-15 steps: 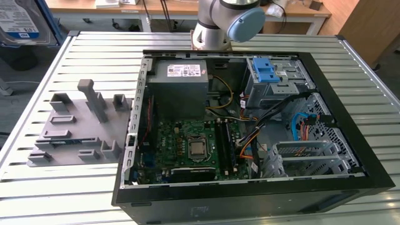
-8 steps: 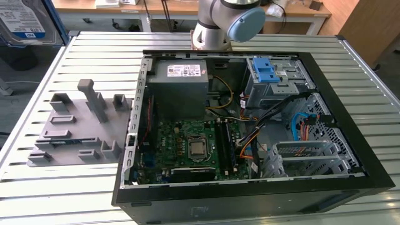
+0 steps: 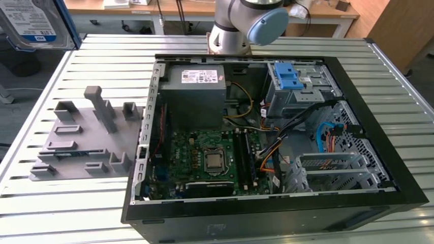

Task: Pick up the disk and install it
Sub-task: 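Pick up the disk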

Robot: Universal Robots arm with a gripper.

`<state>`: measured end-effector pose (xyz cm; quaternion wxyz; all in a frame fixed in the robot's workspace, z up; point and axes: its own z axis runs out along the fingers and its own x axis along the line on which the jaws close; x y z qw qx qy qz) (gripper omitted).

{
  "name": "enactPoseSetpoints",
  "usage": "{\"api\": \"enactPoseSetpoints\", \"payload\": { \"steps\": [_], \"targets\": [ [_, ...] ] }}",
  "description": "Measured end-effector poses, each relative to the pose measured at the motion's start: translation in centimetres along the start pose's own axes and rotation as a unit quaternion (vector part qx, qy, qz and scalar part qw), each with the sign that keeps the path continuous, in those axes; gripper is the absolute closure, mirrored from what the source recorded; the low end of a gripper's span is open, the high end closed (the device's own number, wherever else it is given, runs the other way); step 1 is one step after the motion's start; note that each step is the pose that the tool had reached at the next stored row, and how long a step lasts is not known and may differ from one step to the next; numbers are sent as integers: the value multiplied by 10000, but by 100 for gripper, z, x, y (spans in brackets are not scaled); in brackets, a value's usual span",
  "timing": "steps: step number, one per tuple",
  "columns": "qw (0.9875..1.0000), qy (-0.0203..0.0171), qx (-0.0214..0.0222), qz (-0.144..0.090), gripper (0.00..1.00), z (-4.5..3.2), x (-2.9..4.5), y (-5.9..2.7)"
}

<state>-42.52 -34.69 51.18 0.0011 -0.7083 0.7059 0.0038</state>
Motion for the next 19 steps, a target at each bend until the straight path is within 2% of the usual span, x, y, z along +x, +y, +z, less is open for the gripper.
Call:
{"api": "enactPoseSetpoints", "payload": {
  "steps": [8, 19],
  "targets": [
    [10000, 0, 0, 0, 64, 0, 9, -89],
    [10000, -4, 1, 0, 64, -1, 151, -148]
  ]
}}
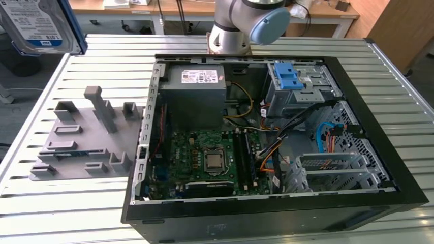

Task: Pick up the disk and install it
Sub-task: 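Pick up the disk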

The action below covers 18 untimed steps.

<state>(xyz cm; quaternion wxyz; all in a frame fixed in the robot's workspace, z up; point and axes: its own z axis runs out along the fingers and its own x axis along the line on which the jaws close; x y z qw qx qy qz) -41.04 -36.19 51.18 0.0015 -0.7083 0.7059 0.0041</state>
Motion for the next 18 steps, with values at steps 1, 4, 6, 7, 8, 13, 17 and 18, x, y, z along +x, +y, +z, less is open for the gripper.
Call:
{"api": "enactPoseSetpoints", "payload": {
  "steps": [1, 4, 6, 7, 8, 13, 17, 18],
  "targets": [
    [10000, 0, 0, 0, 64, 0, 11, -14],
    [10000, 0, 0, 0, 64, -1, 40, -75],
    [10000, 0, 0, 0, 64, -1, 60, -120],
    [10000, 0, 0, 0, 64, -1, 73, -140],
    [10000, 0, 0, 0, 64, -1, 92, -159],
    [10000, 0, 0, 0, 64, -1, 203, -236],
    [10000, 0, 0, 0, 64, 0, 311, -280],
    [10000, 0, 0, 0, 64, 1, 338, -289]
  ]
}}
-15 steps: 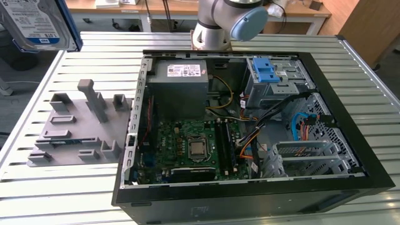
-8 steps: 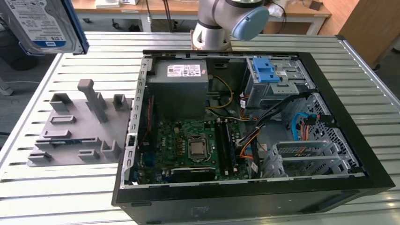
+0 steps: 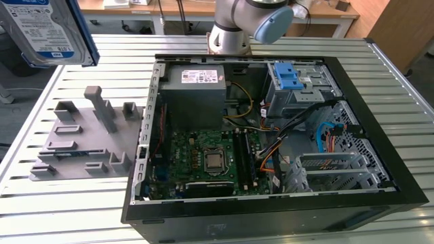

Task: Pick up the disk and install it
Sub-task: 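Pick up the disk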

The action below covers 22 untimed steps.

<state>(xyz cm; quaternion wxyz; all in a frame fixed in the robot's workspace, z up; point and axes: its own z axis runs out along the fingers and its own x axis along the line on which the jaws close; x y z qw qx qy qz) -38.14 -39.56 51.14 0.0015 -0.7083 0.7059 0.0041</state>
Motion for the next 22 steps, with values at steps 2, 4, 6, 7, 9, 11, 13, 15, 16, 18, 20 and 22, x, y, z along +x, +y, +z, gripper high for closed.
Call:
{"api": "enactPoseSetpoints", "payload": {
  "steps": [2, 4, 6, 7, 9, 11, 13, 15, 16, 18, 20, 22],
  "targets": [
    [10000, 0, 0, 0, 64, 0, 52, -20],
    [10000, 0, -1, 0, 64, -1, 101, -42],
    [10000, 1, 0, 0, 64, 1, 128, -66],
    [10000, 3, 0, 0, 64, 1, 135, -78],
    [10000, 5, 0, 1, 64, 1, 145, -97],
    [10000, 5, 0, 1, 64, 2, 154, -131],
    [10000, 6, 0, 1, 64, 2, 162, -182],
    [10000, 5, 0, 1, 64, 4, 171, -238],
    [10000, 5, 0, 1, 64, 5, 181, -256],
    [10000, 5, 0, 1, 64, 8, 205, -281],
    [10000, 6, 0, 1, 64, 9, 231, -299],
    [10000, 6, 0, 1, 64, 11, 264, -312]
  ]
}}
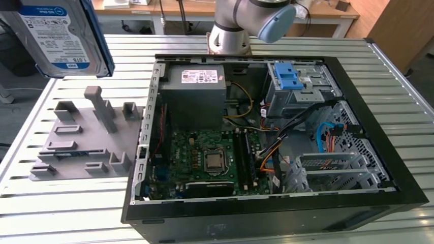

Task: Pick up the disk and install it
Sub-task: 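Pick up the disk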

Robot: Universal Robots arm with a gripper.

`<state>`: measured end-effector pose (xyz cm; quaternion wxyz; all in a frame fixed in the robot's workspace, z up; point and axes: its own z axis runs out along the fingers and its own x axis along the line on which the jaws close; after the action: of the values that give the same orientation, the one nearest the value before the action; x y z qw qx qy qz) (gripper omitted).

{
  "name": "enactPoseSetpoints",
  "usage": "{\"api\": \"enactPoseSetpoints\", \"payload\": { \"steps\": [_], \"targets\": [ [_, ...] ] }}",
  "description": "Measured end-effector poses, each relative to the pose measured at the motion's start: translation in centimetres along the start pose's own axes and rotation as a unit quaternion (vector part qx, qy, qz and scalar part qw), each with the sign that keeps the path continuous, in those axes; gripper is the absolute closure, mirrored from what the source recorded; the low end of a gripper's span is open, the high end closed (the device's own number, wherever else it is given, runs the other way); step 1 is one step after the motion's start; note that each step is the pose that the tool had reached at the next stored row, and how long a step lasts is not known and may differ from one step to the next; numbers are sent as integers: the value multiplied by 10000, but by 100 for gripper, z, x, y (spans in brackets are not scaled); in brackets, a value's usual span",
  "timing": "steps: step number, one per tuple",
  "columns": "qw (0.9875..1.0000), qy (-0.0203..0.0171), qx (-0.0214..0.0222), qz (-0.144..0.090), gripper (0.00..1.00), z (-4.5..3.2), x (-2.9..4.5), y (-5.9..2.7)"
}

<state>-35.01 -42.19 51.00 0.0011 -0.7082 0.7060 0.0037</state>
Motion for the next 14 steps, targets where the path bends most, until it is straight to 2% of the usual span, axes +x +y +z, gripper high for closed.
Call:
{"api": "enactPoseSetpoints", "payload": {
  "steps": [6, 8, 14],
  "targets": [
    [10000, 0, 0, 0, 64, 6, 138, -34],
    [10000, -1, 1, 0, 64, 9, 177, -72],
    [10000, 0, 0, 0, 64, 7, 200, -323]
  ]
}}
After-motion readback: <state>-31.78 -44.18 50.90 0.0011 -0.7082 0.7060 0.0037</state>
